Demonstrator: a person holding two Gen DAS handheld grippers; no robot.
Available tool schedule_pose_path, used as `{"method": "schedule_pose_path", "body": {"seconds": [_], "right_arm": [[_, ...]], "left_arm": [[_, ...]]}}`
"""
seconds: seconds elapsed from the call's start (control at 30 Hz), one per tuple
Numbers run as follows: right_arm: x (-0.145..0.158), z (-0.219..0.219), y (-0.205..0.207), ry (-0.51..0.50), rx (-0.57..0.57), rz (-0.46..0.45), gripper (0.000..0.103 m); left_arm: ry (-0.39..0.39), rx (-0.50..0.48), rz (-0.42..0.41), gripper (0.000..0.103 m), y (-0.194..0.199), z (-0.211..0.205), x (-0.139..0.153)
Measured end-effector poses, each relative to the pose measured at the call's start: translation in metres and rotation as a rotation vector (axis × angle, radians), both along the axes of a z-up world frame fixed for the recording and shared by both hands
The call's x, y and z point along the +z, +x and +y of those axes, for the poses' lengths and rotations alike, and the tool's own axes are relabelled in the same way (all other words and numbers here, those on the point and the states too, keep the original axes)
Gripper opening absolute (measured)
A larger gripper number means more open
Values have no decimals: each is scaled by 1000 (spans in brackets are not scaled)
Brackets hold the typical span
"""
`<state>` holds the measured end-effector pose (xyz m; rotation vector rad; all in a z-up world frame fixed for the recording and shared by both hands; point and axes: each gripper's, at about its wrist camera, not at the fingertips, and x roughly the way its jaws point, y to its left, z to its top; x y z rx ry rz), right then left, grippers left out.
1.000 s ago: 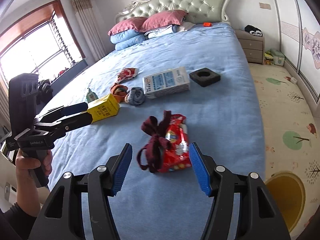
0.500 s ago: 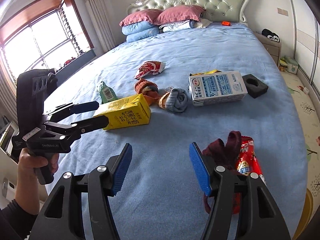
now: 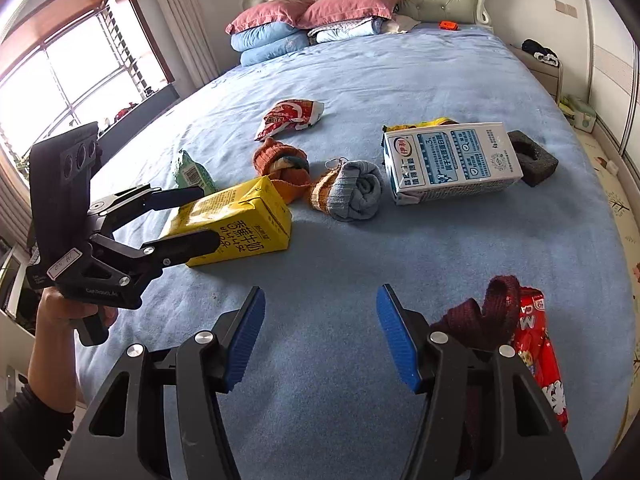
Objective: Collect trash
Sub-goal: 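Grasp the yellow juice carton with the left tool while the right tool grasps the dark red cord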
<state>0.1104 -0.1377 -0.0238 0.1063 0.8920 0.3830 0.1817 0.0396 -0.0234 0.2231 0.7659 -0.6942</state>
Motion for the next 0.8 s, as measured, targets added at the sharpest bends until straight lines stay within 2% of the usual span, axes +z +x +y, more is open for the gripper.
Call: {"method": "schedule_pose_path", "body": {"seconds": [0.1, 0.2, 0.23, 0.33, 0.43, 0.53, 0.63, 0.8], "right_arm": [[-3, 1, 7, -14, -4, 10, 56], [-7, 1, 11, -6, -8, 17, 56], [-8, 2, 12, -6, -6, 18, 56], [-10, 3, 13, -7, -2, 18, 56], [-11, 1, 12, -2, -4, 16, 56], [-12, -1, 11, 5, -10, 18, 55], [-11, -3, 8, 18, -3, 17, 54], [-2, -2, -4, 41, 31, -1, 51]], "left_arm": [[19, -25, 2, 84, 4, -1, -6], [69, -35, -8, 83, 10, -6, -17], [81, -37, -5, 80, 13, -8, -20], [82, -58, 47, 58, 21, -11, -28], [107, -76, 28, 48, 15, -18, -29], [112, -66, 9, 43, 9, -20, -29], [88, -40, 9, 41, 2, -19, -26], [-6, -5, 20, 41, -14, -16, -11]]}}
